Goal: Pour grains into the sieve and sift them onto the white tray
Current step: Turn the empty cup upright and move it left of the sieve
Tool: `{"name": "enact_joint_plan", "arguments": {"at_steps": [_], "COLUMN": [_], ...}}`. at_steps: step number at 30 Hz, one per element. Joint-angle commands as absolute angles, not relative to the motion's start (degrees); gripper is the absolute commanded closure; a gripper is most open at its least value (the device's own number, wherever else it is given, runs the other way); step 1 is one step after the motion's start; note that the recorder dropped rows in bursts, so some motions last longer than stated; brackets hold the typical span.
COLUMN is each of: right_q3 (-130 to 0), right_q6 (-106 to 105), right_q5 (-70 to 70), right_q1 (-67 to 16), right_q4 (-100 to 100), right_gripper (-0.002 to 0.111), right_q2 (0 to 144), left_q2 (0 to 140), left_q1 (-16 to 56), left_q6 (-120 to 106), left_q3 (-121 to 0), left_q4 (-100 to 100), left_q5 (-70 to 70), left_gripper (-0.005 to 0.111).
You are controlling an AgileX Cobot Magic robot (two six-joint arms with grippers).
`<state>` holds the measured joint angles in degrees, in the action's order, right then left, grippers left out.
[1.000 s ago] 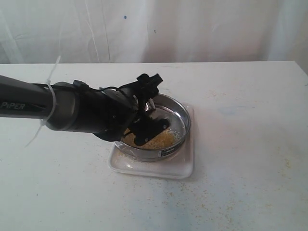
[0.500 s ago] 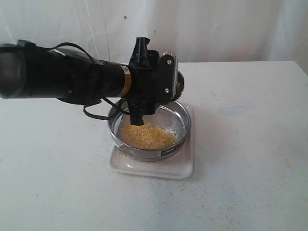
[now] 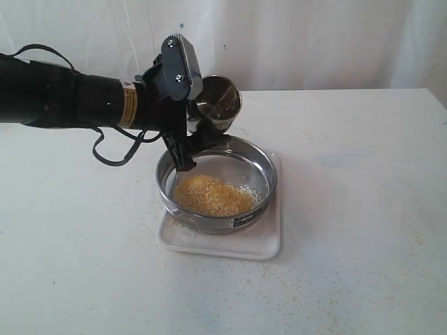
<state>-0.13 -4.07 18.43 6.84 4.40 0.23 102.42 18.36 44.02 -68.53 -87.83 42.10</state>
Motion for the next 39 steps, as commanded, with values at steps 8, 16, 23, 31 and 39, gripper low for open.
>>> {"name": "enact_joint_plan", "arguments": {"at_steps": [8,16,23,31,39], "right_q3": [0.0,0.0,0.0,0.0,0.0], "right_q6": [-4.2,-4.2,-4.2,-4.2,-4.2], "right_q5": [17.9,17.9,17.9,17.9,17.9], "right_q1": [6.6,6.6,6.6,6.6,6.6], "right_q4": [4.5,4.5,4.5,4.5,4.5], "right_gripper": [0.108,0.108,0.108,0.108,0.108], "right_q2": [0.0,0.0,0.0,0.0,0.0], "left_q2": [101.6,101.3,99.9,95.0,95.2], "left_q1": [2.2,-6.9,-7.2,-7.2,-7.2], "left_q6": [40.5,44.9,37.1,25.0,34.6], "left_q3": [-53.8,-51.3,-51.3,-51.3,-51.3], "left_q4": [-56.2,-71.0,-79.3,-86.8,-86.0], "left_q5": [70.0,70.0,70.0,70.0,64.7], "left_gripper": [0.107,0.107,0.107,0.107,0.107]}}
